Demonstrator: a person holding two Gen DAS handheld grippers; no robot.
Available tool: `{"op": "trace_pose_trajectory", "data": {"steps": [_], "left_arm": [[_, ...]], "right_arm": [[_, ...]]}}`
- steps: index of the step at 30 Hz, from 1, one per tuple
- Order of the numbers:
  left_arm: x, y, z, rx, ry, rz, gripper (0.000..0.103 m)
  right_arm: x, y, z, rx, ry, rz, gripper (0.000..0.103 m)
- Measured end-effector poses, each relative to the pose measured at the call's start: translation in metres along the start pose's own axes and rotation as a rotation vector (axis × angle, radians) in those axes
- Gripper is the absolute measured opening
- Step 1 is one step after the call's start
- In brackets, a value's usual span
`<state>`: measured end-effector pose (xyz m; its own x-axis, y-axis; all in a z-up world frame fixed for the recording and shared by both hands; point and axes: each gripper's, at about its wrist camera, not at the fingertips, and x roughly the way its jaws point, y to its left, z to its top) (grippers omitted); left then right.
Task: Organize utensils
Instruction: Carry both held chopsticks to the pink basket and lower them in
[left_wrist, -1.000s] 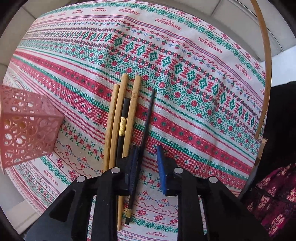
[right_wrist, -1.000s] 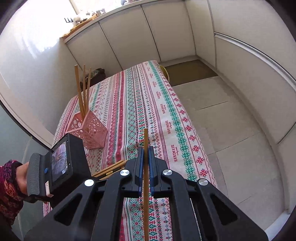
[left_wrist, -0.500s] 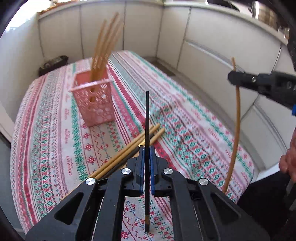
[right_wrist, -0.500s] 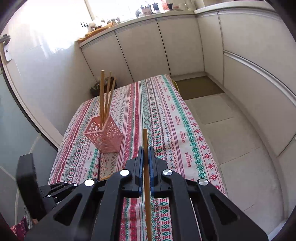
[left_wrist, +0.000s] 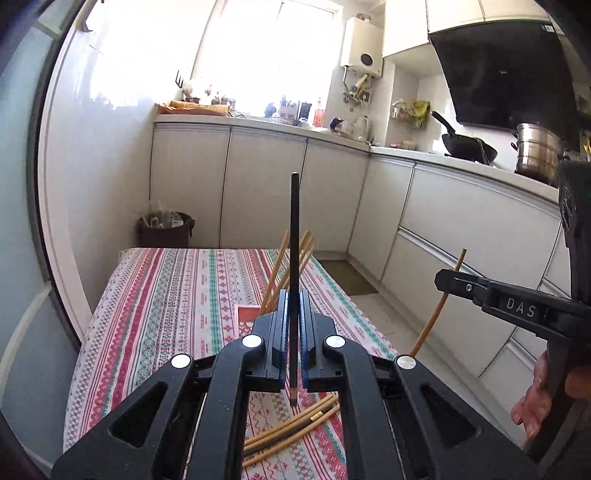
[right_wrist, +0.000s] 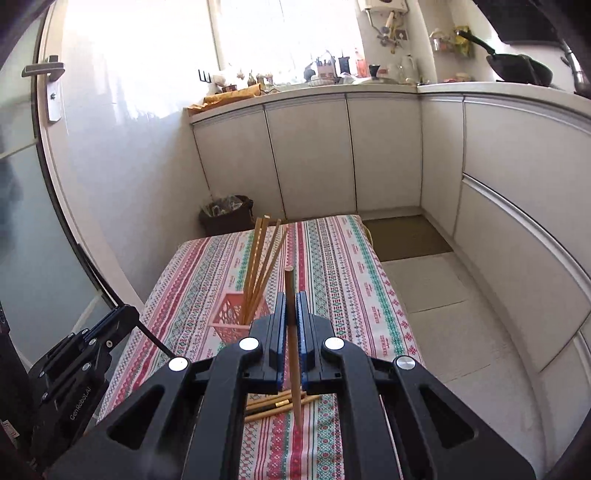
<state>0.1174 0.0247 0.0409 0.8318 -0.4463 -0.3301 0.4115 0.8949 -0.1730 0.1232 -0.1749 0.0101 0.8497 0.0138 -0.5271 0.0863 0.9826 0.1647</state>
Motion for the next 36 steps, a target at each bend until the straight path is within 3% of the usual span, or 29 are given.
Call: {"op": "trace_pose_trajectory", "data": {"steps": [4, 14, 18, 22, 24, 27, 36], "left_arm": [[0.010, 0.013, 0.014, -0.039, -0.035, 0.002, 0.004], [0.055, 0.020, 0.050, -0.012, -0.090, 0.035, 0.004], [0.086, 0.033, 0.046, -0.022, -0.070, 0.060, 0.004], [0.119, 0.046, 0.027, -0.046, 0.012, 0.067, 0.006], [0.128, 0.051, 0.018, -0.066, 0.050, 0.054, 0.013], [0.123, 0.054, 0.019, -0.089, 0.051, 0.045, 0.024], [0.087, 0.057, 0.044, -0.104, -0.054, 0.135, 0.027]], "right_arm": [[-0.005, 0.004, 0.029, 0.009, -0.035, 0.029, 0.005], [0.014, 0.025, 0.076, -0.014, -0.115, 0.073, 0.006], [0.031, 0.031, 0.083, -0.026, -0.127, 0.084, 0.006], [0.048, 0.034, 0.085, -0.021, -0.120, 0.100, 0.006], [0.056, 0.036, 0.084, -0.021, -0.118, 0.105, 0.006], [0.064, 0.040, 0.083, -0.025, -0.118, 0.106, 0.006], [0.077, 0.048, 0.078, -0.031, -0.136, 0.094, 0.006]]}}
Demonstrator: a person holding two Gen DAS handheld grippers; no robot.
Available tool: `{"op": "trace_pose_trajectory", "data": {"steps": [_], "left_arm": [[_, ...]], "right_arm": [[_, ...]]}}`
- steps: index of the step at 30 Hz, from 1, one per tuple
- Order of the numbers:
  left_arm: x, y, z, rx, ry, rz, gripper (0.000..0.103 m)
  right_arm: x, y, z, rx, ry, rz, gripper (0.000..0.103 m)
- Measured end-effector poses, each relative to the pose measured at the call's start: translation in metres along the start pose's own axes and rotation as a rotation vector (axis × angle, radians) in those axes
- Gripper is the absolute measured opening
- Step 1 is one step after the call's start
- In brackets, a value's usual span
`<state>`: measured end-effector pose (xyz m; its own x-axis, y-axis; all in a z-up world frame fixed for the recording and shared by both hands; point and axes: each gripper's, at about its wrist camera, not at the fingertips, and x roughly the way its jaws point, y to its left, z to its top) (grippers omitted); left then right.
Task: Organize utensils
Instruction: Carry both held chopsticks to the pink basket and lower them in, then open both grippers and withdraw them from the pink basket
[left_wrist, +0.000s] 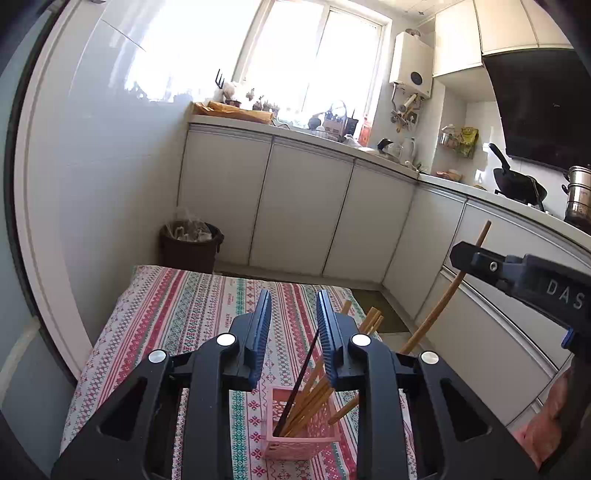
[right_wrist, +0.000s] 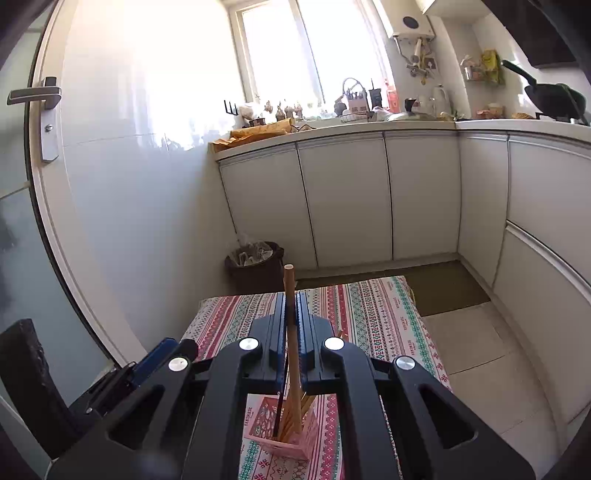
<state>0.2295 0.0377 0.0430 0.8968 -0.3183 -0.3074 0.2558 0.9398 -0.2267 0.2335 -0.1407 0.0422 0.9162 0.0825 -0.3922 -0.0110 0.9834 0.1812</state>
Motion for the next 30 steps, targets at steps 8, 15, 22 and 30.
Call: {"op": "trace_pose_trajectory", "data": {"steps": [8, 15, 22, 30], "left_arm": [[0.001, 0.018, 0.001, -0.037, 0.010, 0.061, 0.029], [-0.009, 0.030, 0.007, -0.066, -0.014, 0.090, 0.034], [-0.016, 0.029, 0.011, -0.071, -0.026, 0.097, 0.038], [-0.023, 0.024, 0.007, -0.056, -0.030, 0.088, 0.058]], "right_arm": [[0.031, 0.010, -0.021, -0.023, 0.035, -0.007, 0.006], [0.033, 0.012, -0.023, -0.021, 0.043, -0.039, 0.037], [0.016, 0.007, -0.014, -0.003, 0.012, -0.050, 0.049], [-0.002, -0.007, -0.017, 0.032, -0.011, -0.074, 0.078]]}}
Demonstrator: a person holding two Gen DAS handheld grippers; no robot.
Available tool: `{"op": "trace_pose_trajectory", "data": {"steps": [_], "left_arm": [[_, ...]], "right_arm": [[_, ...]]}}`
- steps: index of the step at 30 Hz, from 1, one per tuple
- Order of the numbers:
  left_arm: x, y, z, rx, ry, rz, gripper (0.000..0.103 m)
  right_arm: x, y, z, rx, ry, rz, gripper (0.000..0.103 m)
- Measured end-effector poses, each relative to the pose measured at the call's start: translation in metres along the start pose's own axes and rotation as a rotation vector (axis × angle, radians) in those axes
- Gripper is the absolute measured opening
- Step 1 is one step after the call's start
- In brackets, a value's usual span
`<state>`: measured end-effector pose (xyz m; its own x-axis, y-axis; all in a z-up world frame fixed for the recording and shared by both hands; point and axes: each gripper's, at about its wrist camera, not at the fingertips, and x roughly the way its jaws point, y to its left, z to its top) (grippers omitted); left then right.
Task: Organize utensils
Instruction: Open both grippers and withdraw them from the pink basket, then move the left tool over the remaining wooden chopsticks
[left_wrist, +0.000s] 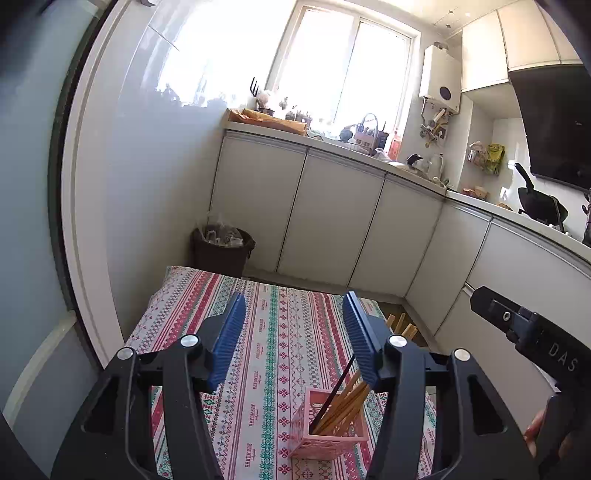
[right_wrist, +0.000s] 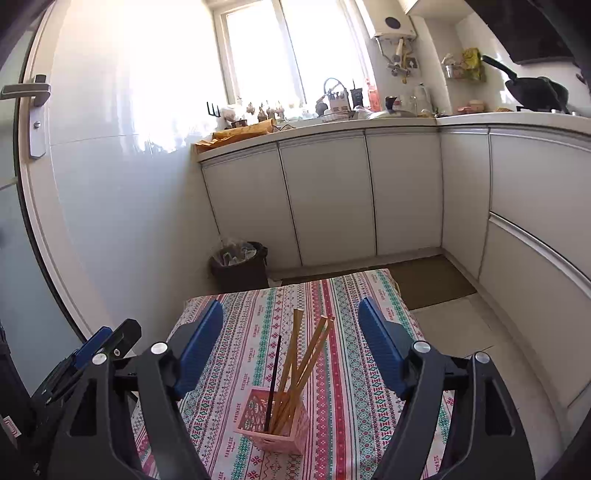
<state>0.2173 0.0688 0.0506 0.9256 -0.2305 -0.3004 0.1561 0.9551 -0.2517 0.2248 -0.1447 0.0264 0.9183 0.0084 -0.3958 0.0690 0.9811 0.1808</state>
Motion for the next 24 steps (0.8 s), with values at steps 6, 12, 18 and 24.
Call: {"op": "trace_pose_trajectory", "data": {"steps": [6, 12, 18, 24], "left_arm": [[-0.006, -0.002, -0.003, 0.008, -0.013, -0.001, 0.081], [-0.010, -0.004, -0.007, 0.017, -0.013, -0.005, 0.093], [-0.011, -0.012, -0.011, 0.067, 0.025, -0.035, 0.095], [-0.011, -0.050, -0.039, 0.343, 0.206, -0.204, 0.096]], "right_arm": [[-0.002, -0.011, -0.004, 0.027, 0.015, -0.004, 0.096], [-0.007, -0.024, -0.007, 0.053, 0.034, -0.019, 0.096], [-0.032, -0.045, -0.014, 0.088, 0.006, -0.056, 0.096], [-0.072, -0.090, -0.049, 0.151, 0.016, -0.143, 0.096]]}}
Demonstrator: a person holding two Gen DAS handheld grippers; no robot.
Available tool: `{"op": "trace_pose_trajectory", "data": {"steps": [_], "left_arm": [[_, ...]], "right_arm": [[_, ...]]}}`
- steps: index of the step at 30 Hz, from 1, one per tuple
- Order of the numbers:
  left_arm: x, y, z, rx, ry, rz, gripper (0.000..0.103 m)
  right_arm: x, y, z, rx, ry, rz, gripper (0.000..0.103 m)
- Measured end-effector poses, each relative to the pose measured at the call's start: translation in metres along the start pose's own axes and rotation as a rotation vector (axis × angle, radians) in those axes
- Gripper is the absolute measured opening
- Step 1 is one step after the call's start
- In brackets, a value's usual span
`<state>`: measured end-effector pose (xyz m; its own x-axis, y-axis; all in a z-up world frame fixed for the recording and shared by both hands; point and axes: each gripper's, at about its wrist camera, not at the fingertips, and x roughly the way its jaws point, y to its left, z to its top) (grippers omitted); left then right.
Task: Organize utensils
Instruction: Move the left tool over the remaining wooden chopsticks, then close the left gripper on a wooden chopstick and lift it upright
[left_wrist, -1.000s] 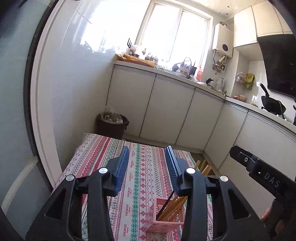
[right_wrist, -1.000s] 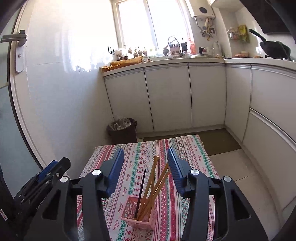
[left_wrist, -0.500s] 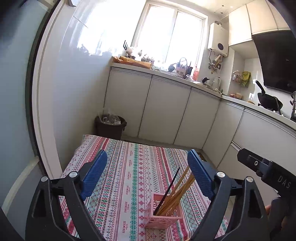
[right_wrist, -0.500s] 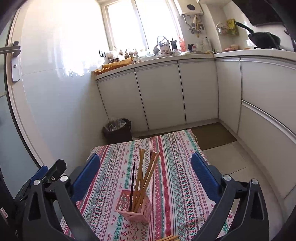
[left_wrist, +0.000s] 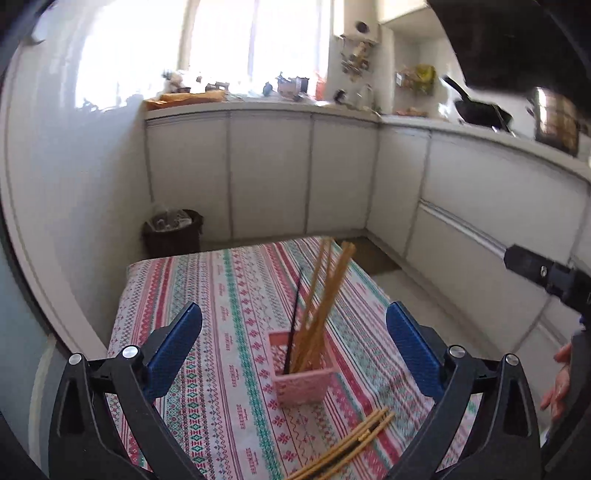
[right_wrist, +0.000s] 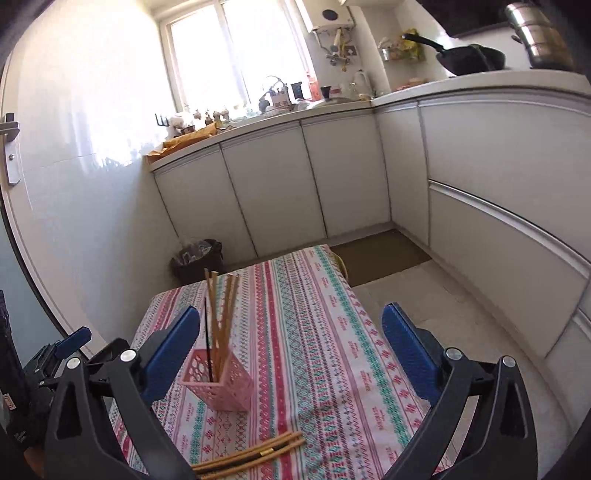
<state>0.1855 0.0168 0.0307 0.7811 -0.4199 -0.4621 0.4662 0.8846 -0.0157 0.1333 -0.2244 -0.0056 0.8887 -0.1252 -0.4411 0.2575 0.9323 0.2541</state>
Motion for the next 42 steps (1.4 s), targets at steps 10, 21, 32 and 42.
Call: {"op": "trace_pose_trajectory", "data": {"steps": [10, 21, 32, 42], "left_arm": [[0.068, -0.095, -0.112, 0.547, 0.548, -0.361, 0.089], [0.142, -0.115, -0.133, 0.614, 0.903, -0.458, 0.057], [0.181, -0.127, -0.143, 0.620, 1.006, -0.497, 0.059], [0.194, -0.136, -0.153, 0.621, 1.010, -0.406, 0.050]], "right_arm": [[0.012, -0.085, -0.041, 0.168, 0.125, -0.071, 0.096], [0.019, -0.104, -0.039, 0.292, 0.204, 0.018, 0.096], [0.021, -0.118, -0.038, 0.344, 0.230, 0.038, 0.096], [0.029, -0.121, -0.040, 0.352, 0.257, 0.005, 0.096]]}}
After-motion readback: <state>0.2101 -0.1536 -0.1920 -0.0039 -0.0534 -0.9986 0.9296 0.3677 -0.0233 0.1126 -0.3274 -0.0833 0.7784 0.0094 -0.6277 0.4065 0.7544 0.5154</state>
